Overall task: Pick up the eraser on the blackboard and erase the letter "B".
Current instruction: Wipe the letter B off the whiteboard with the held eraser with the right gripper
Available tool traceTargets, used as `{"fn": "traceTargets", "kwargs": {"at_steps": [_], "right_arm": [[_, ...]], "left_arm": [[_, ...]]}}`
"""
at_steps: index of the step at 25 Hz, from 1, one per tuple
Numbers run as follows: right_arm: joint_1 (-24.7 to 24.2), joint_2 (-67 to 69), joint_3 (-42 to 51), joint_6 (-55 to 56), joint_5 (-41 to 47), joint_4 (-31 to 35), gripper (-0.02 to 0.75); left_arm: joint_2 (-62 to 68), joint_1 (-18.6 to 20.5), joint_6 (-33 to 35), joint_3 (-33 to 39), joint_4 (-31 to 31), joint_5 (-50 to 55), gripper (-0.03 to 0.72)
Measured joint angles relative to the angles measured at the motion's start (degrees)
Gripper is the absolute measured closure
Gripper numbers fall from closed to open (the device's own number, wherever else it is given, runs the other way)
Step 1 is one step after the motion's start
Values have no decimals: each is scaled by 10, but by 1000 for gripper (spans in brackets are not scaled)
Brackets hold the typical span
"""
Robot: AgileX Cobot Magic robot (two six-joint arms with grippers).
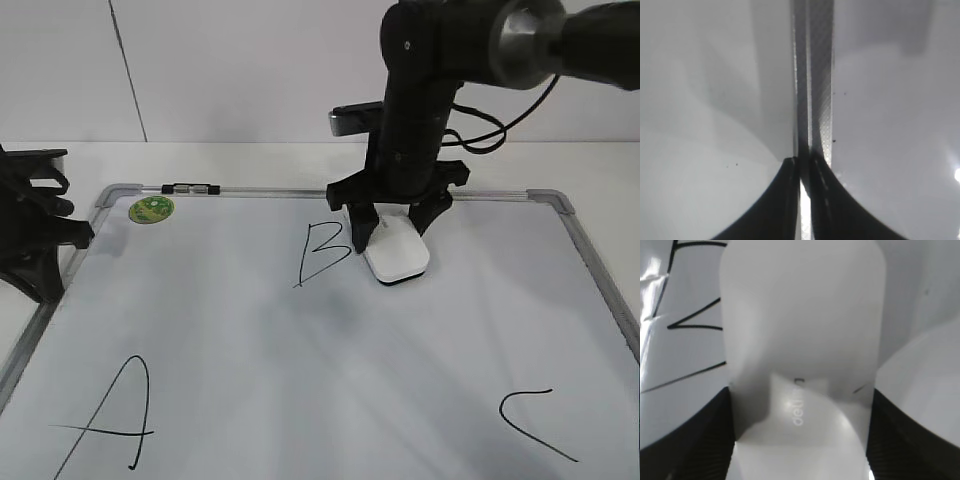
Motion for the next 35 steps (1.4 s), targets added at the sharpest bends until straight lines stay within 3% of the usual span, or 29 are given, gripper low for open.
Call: {"fn": "traceTargets", "kwargs": {"at_steps": [9,16,29,35], "right_arm": [[0,43,-46,0,20,7,206],[5,54,-54,-2,20,60,206],[129,71,-89,-3,14,85,206],[132,84,-116,2,25,72,206]], "left_arm": [[1,0,0,-2,0,7,646],[1,0,0,-2,1,16,646],[1,0,0,-2,3,20,645],[1,0,0,-2,3,21,645]]}}
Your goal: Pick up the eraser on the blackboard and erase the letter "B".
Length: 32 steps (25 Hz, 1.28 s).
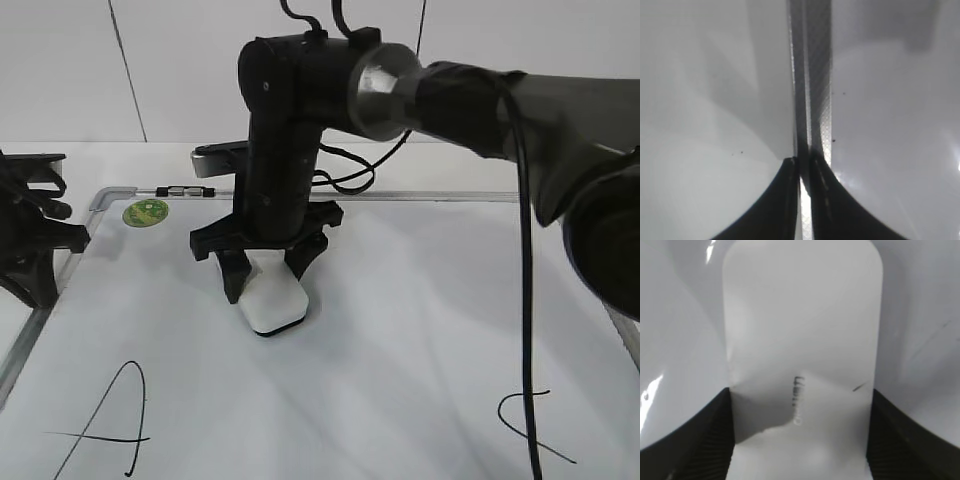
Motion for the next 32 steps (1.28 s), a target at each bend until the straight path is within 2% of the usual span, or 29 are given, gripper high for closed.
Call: {"fn": "traceTargets", "kwargs": {"at_steps": [5,21,27,30,32], "right_arm": [[-23,6,-12,6,0,-6,206],[-168,8,-17,9,-4,-34,206],[-154,8,-17,5,-4,-30,206],[-127,8,-17,-3,-8,-35,206],[-91,8,-17,-5,-9,-35,206]], "left_arm": [[0,0,0,0,0,0,645],[0,0,0,0,0,1,645],[0,0,0,0,-2,4,645],[0,0,0,0,0,10,645],[0,0,0,0,0,11,645]]}}
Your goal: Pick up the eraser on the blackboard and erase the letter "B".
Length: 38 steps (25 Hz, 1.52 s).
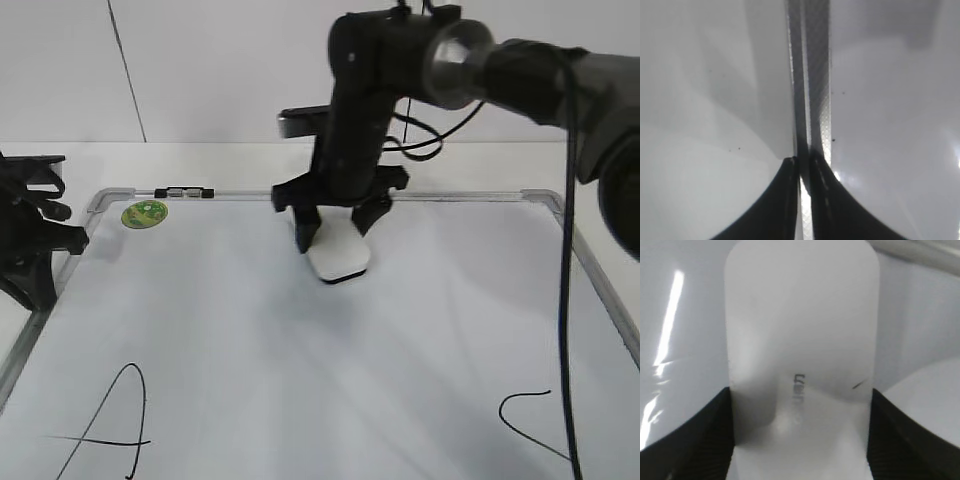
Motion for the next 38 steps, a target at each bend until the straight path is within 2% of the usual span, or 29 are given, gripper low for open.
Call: {"fn": "traceTargets", "kwargs": {"at_steps": [6,11,16,23,25,38], "right_arm": [[95,1,0,-6,-3,8,206],[108,1,0,-11,-3,3,206],[83,1,0,-11,-3,-10,206],[-33,1,-1,3,-9,-57,206],[-51,1,-2,4,-9,-58,206],[-63,-30,7,5,-7,-28,206]], "left_arm": [[0,0,0,0,0,5,644],[0,0,0,0,0,8,643],[0,0,0,0,0,8,643],[0,0,0,0,0,8,643],[0,0,0,0,0,8,643],[0,0,0,0,1,8,640]]}}
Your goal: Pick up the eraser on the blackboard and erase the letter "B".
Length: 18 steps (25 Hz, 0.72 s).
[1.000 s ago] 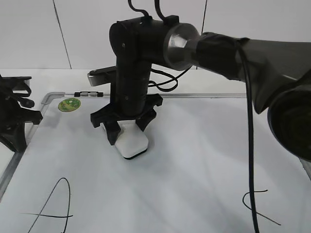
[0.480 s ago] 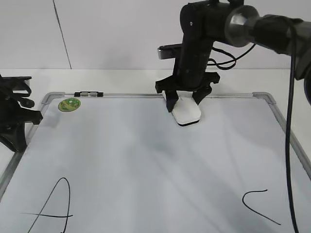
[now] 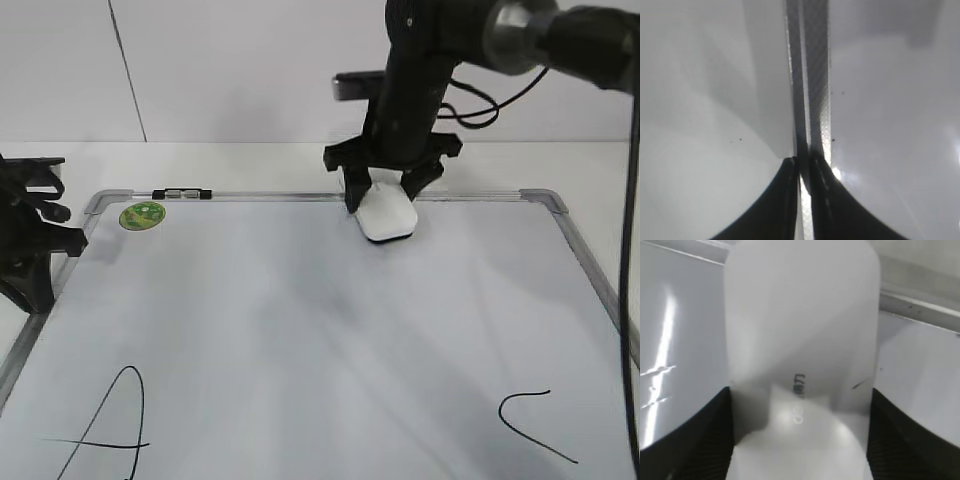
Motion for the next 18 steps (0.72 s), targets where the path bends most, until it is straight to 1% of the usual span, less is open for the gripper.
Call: {"fn": "traceTargets", "kwargs": {"at_steps": [4,6,9,16,18], "right_arm": [[0,-68,19,0,-2,3,206],[-1,-108,48,0,-2,3,206],[-12,-156,119,-1,-2,2,206],[-86,-254,313,-3,-7,-1,206],[-117,-281,380,-13,-23,11,206]], "left_arm": [[0,0,0,0,0,0,640],[0,0,0,0,0,0,639],[0,0,0,0,0,0,639],[0,0,0,0,0,0,639],[0,0,0,0,0,0,638]]}}
